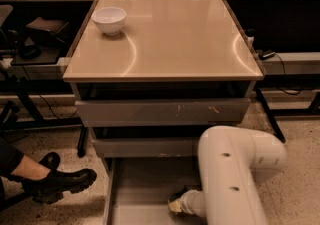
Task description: Pick sponge from bottom drawer and place on counter
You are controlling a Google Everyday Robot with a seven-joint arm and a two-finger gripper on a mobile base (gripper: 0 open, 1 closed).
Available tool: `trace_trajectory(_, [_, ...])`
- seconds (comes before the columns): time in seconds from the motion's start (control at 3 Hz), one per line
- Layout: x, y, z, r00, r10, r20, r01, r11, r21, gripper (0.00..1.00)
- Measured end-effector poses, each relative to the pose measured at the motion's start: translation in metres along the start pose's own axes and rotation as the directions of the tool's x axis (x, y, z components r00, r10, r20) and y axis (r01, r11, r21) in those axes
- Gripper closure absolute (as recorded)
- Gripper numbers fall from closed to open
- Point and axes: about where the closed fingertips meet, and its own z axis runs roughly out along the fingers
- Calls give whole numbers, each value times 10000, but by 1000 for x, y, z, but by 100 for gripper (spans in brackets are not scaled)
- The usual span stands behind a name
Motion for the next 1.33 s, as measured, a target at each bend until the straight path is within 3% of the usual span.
trace_trajectory(0.33, [-33,29,-75,9908,-689,1166,744,9963,-432,100])
trace_trajectory(0.67, [-66,48,-149,9739,-791,2126,919,9945,-508,100])
trace_trajectory(1.0, [-108,52,-217,9516,-470,3037,553,9983,-189,100])
trace_trajectory(1.33, [-156,45,-282,9190,-437,3917,222,9980,592,100])
